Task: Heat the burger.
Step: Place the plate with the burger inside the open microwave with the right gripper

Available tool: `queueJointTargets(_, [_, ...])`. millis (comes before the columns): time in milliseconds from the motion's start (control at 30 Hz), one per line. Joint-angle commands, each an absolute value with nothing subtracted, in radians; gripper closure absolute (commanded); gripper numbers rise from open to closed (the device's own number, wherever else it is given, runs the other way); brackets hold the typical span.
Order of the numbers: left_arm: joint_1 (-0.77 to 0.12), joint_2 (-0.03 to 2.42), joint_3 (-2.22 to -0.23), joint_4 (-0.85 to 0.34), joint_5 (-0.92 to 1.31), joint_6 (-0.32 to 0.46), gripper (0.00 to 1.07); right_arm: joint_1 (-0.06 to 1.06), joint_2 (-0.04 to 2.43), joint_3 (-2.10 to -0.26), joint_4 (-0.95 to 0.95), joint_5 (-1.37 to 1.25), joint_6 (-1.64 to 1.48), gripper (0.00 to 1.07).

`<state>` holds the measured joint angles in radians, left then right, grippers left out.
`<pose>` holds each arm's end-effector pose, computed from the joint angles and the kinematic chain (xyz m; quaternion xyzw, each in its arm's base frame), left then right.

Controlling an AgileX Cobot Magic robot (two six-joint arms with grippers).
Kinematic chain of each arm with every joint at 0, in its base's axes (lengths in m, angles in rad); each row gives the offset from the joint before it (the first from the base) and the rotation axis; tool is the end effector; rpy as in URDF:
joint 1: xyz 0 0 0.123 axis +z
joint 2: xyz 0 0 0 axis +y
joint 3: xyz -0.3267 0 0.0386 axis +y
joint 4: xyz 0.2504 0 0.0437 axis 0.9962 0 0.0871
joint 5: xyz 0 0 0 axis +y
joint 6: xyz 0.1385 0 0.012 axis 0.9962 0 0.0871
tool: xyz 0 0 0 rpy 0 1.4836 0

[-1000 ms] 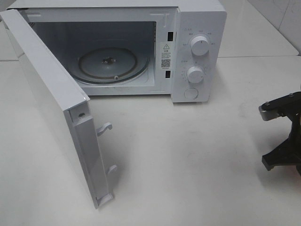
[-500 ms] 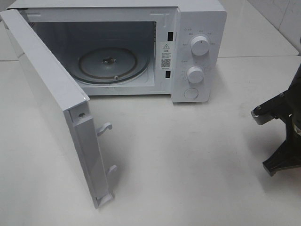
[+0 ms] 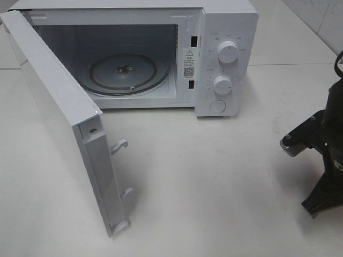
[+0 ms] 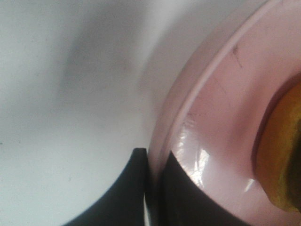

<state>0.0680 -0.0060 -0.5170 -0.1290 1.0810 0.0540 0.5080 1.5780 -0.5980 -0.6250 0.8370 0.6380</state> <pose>-0.0075 -0.0163 0.2602 -0.0021 0.8508 -0.0324 0.5245 0.2127 0.0492 0.1408 -0.1613 0.9611 -0.2185 0.0510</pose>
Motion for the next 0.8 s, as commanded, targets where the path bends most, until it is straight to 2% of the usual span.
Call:
queueJointTargets(33, [0.07,-0.024,-0.515,-0.135,1.068,0.054,0.09,0.531,1.544,-0.585,-0.674,0.894,0.648,1.07])
queueJointTargets(400, [0.07,-0.024,-0.515,-0.135,1.068,0.054,0.09,0.636,1.452,-0.539,-0.671,0.962,0.652,1.07])
queueJointTargets(800, [0.07,-0.024,-0.515,-0.135,1.068,0.054,0.09,0.818,1.384,-0.52,-0.66,1.055,0.675,1.07])
